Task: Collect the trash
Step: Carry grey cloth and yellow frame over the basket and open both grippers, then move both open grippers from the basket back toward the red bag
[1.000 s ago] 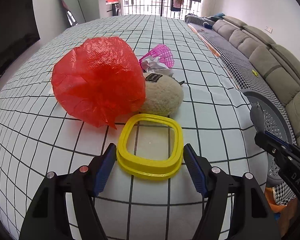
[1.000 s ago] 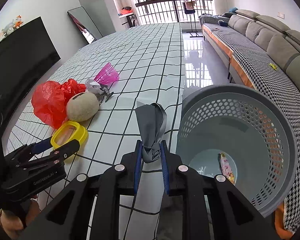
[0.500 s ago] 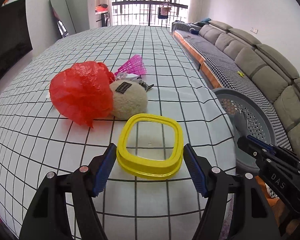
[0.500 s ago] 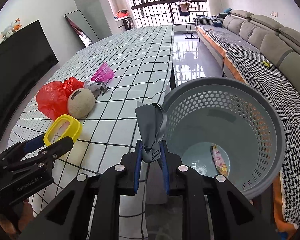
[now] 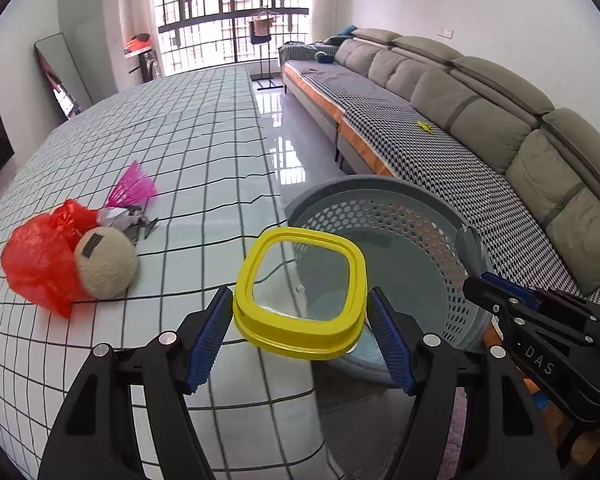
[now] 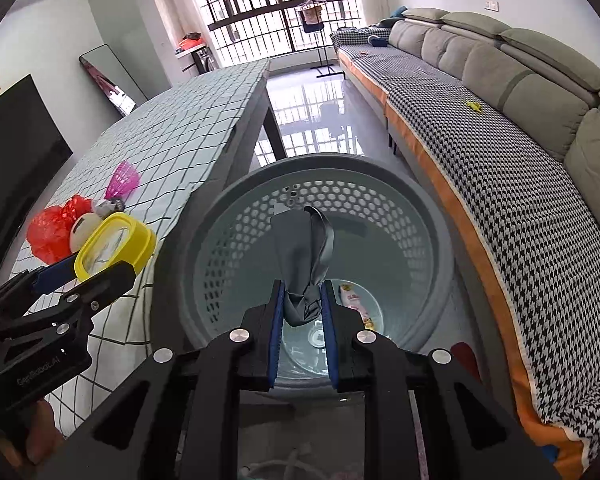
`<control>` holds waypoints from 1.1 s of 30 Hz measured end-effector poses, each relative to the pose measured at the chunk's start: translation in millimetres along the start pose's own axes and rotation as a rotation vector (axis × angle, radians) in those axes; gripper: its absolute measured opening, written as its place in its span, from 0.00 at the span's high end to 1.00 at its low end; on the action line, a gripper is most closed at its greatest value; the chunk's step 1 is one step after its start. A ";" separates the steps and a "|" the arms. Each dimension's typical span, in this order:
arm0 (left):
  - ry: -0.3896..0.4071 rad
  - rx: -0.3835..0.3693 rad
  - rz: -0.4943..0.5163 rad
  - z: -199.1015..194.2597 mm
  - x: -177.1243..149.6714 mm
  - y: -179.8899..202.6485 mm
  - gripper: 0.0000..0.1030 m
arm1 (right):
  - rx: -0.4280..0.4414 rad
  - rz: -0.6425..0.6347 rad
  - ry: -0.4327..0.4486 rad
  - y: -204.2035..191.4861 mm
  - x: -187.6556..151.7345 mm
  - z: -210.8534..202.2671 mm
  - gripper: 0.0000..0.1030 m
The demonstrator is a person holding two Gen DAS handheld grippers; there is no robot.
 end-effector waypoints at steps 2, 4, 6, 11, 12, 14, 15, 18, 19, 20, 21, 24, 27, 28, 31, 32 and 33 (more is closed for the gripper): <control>-0.010 -0.015 0.013 10.2 4.4 11.4 0.35 | -0.009 0.006 -0.007 8.2 0.7 2.7 0.83; -0.020 -0.025 0.022 19.7 6.6 20.7 0.35 | -0.014 0.010 -0.019 12.9 1.5 8.7 0.83; -0.028 -0.030 0.029 26.9 7.8 25.5 0.35 | -0.014 0.014 -0.028 16.9 1.5 13.5 0.83; -0.061 -0.035 0.035 41.8 4.3 30.0 0.35 | -0.013 0.019 -0.054 21.2 1.0 28.1 0.82; -0.067 -0.035 0.034 44.5 3.4 30.0 0.35 | -0.013 0.018 -0.058 20.7 -0.5 30.2 0.82; -0.078 -0.032 0.033 49.2 2.4 30.9 0.34 | -0.010 0.014 -0.066 20.6 -1.2 34.4 0.82; -0.081 -0.032 0.033 50.6 2.2 31.0 0.34 | -0.011 0.013 -0.068 20.6 -1.1 35.8 0.82; -0.083 -0.031 0.033 52.8 1.9 32.5 0.33 | -0.014 0.010 -0.063 22.4 0.9 37.7 0.81; -0.083 -0.030 0.033 52.7 1.9 32.4 0.33 | -0.018 0.010 -0.059 23.2 1.9 37.4 0.79; -0.081 -0.029 0.031 53.0 2.1 32.1 0.33 | -0.020 0.011 -0.054 24.4 2.3 36.8 0.74; -0.081 -0.029 0.029 53.6 2.6 31.4 0.33 | -0.021 0.012 -0.050 25.2 3.0 36.1 0.66; -0.082 -0.025 0.030 54.0 2.8 31.1 0.33 | -0.027 0.014 -0.043 27.8 3.7 34.7 0.63; -0.083 -0.023 0.027 54.1 2.5 30.1 0.33 | -0.031 0.023 -0.041 30.9 2.8 34.1 0.63; -0.084 -0.022 0.026 53.8 2.4 29.8 0.33 | -0.032 0.025 -0.041 31.3 2.4 33.8 0.63; -0.084 -0.021 0.021 53.0 1.6 28.1 0.33 | -0.033 0.027 -0.039 32.8 1.8 32.2 0.63; -0.084 -0.020 0.020 52.6 1.5 27.6 0.33 | -0.034 0.028 -0.037 32.8 1.6 31.3 0.63; -0.083 -0.020 0.018 51.9 1.4 27.1 0.33 | -0.035 0.028 -0.036 32.7 1.6 30.5 0.63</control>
Point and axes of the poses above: each gripper's, at about its wrist camera, not at the fingertips, and z roughly the way its jaws point, y to its right, x to its top, the point moved 7 cm from there along z, roughly the way its jaws point, and after that the axes turned 8 degrees about y, right-handed, at the moved point
